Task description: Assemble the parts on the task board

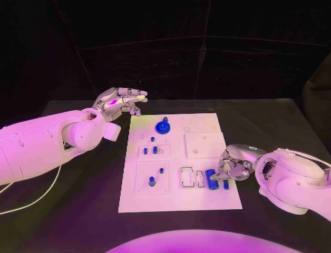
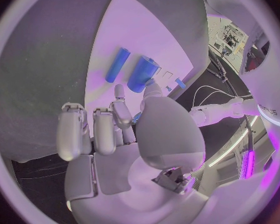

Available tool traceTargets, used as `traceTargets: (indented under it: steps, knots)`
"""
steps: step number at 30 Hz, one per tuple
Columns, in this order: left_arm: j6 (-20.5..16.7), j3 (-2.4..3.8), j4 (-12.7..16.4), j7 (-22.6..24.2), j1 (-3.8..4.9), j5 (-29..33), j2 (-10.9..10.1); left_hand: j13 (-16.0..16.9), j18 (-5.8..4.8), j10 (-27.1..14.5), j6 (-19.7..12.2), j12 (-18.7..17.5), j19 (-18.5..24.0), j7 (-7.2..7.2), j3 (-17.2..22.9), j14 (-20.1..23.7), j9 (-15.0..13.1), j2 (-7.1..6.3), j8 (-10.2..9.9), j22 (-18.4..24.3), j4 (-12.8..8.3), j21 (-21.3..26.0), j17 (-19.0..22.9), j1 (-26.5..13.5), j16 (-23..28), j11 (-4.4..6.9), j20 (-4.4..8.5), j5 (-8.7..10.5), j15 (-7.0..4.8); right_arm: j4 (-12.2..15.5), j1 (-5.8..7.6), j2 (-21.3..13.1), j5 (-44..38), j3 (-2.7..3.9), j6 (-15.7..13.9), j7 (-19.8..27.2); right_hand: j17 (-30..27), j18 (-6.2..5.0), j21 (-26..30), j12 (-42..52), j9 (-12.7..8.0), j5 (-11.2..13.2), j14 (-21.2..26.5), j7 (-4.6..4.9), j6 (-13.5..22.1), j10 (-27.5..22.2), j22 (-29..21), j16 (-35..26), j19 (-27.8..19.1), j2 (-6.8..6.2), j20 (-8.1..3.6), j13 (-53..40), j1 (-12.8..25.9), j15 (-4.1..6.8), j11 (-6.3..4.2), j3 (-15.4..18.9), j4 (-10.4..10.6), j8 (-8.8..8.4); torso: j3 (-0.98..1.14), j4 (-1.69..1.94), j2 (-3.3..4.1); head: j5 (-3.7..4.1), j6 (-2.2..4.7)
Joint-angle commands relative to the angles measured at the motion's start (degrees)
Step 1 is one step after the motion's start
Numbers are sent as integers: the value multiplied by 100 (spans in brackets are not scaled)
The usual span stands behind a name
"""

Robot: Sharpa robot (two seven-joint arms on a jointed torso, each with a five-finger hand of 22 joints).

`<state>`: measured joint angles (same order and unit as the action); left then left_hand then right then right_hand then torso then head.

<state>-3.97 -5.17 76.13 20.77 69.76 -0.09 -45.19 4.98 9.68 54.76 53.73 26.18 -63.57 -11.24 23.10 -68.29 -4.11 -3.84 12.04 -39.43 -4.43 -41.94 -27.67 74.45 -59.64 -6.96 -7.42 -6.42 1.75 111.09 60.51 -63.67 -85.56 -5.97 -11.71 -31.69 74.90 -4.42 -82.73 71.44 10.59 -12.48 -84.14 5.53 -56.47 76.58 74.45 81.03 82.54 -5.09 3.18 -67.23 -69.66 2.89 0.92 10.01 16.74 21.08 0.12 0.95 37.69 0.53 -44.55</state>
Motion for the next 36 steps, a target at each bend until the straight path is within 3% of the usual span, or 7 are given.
traceTargets:
  steps: [1,7,23,36]
  knots:
    - [74,4,7,16,6,14,-3,0,82,-28,-24,28,11,-5,-35,25,-8,25,29,6,11,24,5,-53,11,0,-38,17,27,14,1,4,-180,-2,-179,73,15,110,-7,15,10,-30,-345,-19,42,34,-4,33,31,-2,-14,-3,60,34,-6,36,4,38,-2,4,2,0,0]
    - [74,3,5,10,6,14,-8,0,82,-28,-24,28,11,-5,-35,25,-8,25,29,6,11,24,5,-53,11,0,-38,17,27,40,0,30,-200,-2,-151,114,27,110,-6,21,18,-38,-346,-20,46,36,-6,42,30,-3,-14,-15,69,34,-6,38,6,50,-2,-2,-3,-1,-6]
    - [110,3,20,-34,5,14,-18,-1,85,-44,-36,44,7,-1,-37,29,-9,45,43,13,-1,32,12,-24,6,4,-37,9,23,-70,-79,233,-128,-2,468,18,48,113,-12,17,54,-17,-340,-30,35,25,9,59,36,22,-14,-30,137,36,-13,45,10,109,-6,1,-3,-13,-7]
    - [132,2,29,-55,5,14,-33,-1,85,-46,-39,46,6,-1,-37,29,-9,48,45,14,-2,33,13,-21,6,4,-37,9,23,-166,-140,348,-111,-1,209,-43,96,116,-20,69,98,-95,-339,-52,-3,69,27,91,45,134,-24,-118,93,49,-31,6,-7,164,-5,7,-6,-24,-12]
